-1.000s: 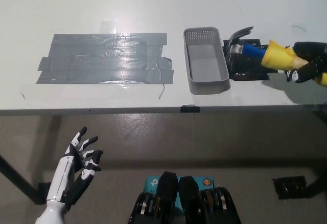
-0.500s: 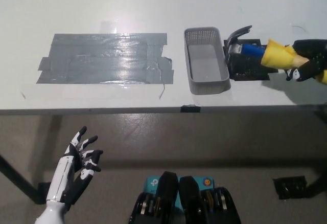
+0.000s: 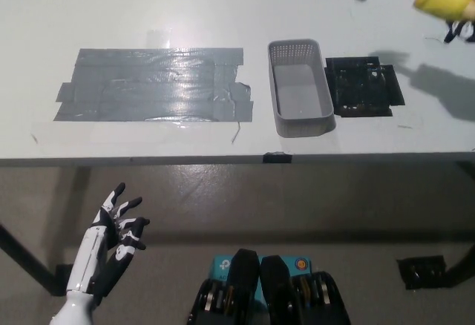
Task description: The robot picks the hammer with right hand and hits the black area on the desk and places it back.
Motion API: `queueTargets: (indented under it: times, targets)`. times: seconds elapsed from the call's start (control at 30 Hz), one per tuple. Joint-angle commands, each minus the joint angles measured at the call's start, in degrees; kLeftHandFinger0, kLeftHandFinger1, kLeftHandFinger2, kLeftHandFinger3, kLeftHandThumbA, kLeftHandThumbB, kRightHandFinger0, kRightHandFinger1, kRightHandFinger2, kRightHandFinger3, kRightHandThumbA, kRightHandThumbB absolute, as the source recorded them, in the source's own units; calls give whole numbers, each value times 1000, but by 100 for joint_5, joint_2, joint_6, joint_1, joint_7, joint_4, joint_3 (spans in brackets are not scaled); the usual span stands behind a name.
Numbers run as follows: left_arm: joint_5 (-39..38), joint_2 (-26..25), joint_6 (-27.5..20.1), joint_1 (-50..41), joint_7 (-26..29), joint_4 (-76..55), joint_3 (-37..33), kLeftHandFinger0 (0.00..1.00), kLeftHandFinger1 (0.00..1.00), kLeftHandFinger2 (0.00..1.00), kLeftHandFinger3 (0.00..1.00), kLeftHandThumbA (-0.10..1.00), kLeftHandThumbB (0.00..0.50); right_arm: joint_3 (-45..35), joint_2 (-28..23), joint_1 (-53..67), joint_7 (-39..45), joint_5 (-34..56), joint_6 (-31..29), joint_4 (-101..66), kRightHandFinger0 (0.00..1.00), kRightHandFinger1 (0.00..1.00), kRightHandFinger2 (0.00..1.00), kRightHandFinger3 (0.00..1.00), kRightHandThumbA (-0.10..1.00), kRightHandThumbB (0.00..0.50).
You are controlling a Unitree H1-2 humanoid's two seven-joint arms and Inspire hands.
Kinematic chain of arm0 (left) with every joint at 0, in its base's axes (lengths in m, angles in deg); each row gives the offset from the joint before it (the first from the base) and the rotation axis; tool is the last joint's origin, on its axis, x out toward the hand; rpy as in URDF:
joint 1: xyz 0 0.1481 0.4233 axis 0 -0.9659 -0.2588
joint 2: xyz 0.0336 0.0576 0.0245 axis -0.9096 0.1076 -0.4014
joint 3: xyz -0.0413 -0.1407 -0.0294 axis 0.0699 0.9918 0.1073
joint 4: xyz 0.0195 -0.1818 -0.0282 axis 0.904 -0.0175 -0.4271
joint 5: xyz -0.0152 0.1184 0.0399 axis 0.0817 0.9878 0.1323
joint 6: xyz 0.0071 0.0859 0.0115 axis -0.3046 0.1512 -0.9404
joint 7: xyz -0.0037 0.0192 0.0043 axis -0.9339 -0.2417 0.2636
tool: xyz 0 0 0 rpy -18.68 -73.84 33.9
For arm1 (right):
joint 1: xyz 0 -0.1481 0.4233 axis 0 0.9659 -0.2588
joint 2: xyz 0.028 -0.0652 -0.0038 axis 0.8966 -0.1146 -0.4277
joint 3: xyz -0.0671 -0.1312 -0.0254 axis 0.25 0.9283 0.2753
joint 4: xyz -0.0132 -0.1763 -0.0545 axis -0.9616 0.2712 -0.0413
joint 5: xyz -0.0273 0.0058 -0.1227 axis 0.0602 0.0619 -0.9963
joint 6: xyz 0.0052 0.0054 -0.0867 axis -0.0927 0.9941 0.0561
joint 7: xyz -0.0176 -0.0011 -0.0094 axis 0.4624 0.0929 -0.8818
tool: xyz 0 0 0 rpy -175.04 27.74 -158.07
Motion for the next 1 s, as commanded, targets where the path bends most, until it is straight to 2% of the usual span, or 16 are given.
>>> queueTargets:
  times: [0.0, 0.03, 0.1, 0.17, 0.27, 0.37, 0.43, 0.53, 0.6, 0.63, 0.67, 0.7, 0.73, 0.9, 0.93, 0.97]
  targets:
    - [59, -87, -243, 46, 7, -176, 12, 434, 667, 844, 1000, 779, 0, -327, -356, -824, -116, 297, 164, 87, 61, 539, 872, 1000, -100, 133]
    - [68, -89, -241, 47, 8, -173, 9, 433, 666, 843, 1000, 778, 0, -325, -353, -837, -101, 278, 245, 23, 36, 516, 852, 1000, -100, 147]
    - [56, -93, -205, -20, 2, -205, 18, 432, 666, 844, 1000, 777, 0, -283, -276, -651, -133, 258, 225, -191, 119, 612, 971, 1000, -100, 150]
    - [52, -98, -187, -41, -4, -233, 21, 430, 671, 854, 1000, 767, 0, 9, -198, -408, -104, 66, -123, -178, 68, 607, 940, 1000, -100, 104]
    - [46, -81, -237, -95, 9, -232, 21, 428, 671, 854, 1000, 762, 0, 143, -100, -133, -113, 98, -277, -79, 58, 589, 901, 1000, -100, 103]
    - [54, -94, -177, -97, -2, -277, 25, 437, 674, 856, 1000, 795, 0, 594, 15, 106, -479, -401, -534, 146, 168, 670, 979, 974, -100, 135]
    - [74, -107, -300, -95, 11, -243, 24, 437, 671, 854, 1000, 795, 0, 938, 103, 94, -661, -693, -746, 560, 144, 672, 994, 970, -100, 117]
    - [226, -148, -425, -101, 49, -223, 6, 428, 657, 842, 1000, 787, 0, 1561, 142, 133, -1227, -1335, -1328, 1039, 241, 692, 948, 795, -100, 157]
    - [241, -132, -393, -95, 60, -244, 11, 428, 655, 835, 1000, 788, 0, 1934, 189, 136, -1523, -1754, -1212, 1168, 225, 705, 926, 695, -100, 157]
    - [233, -123, -400, -88, 60, -230, 15, 427, 653, 830, 1000, 789, 0, 2247, 238, 152, -1787, -2111, -1064, 1244, 407, 795, 900, 675, -100, 161]
    - [246, -119, -420, -85, 67, -219, 12, 426, 652, 828, 1000, 789, 0, 2466, 299, 163, -1988, -2338, -1052, 1405, 553, 822, 849, 756, -100, 159]
    - [270, -110, -439, -88, 79, -221, 6, 424, 650, 826, 1000, 789, 0, 2784, 359, 183, -2151, -2616, -1084, 1553, 532, 738, 754, 803, -100, 166]
    - [324, -119, -463, -108, 106, -250, 15, 413, 637, 810, 1000, 792, 0, 3001, 427, 190, -2212, -2786, -1069, 1629, 702, 859, 856, 844, -100, 163]
    - [289, -110, -364, -104, 74, -299, 25, 416, 636, 808, 1000, 794, 0, 3177, 492, 211, -2620, -2791, -1080, 1732, 490, 633, 698, 887, -100, 176]
    - [265, -107, -354, -92, 68, -295, 32, 417, 637, 811, 1000, 792, 0, 3203, 520, 132, -2723, -2809, -1106, 1827, 572, 717, 803, 906, -100, 191]
    - [284, -113, -358, -84, 70, -293, 31, 417, 636, 812, 1000, 791, 0, 3201, 510, 106, -2733, -2804, -1102, 1810, 572, 716, 803, 916, -100, 191]
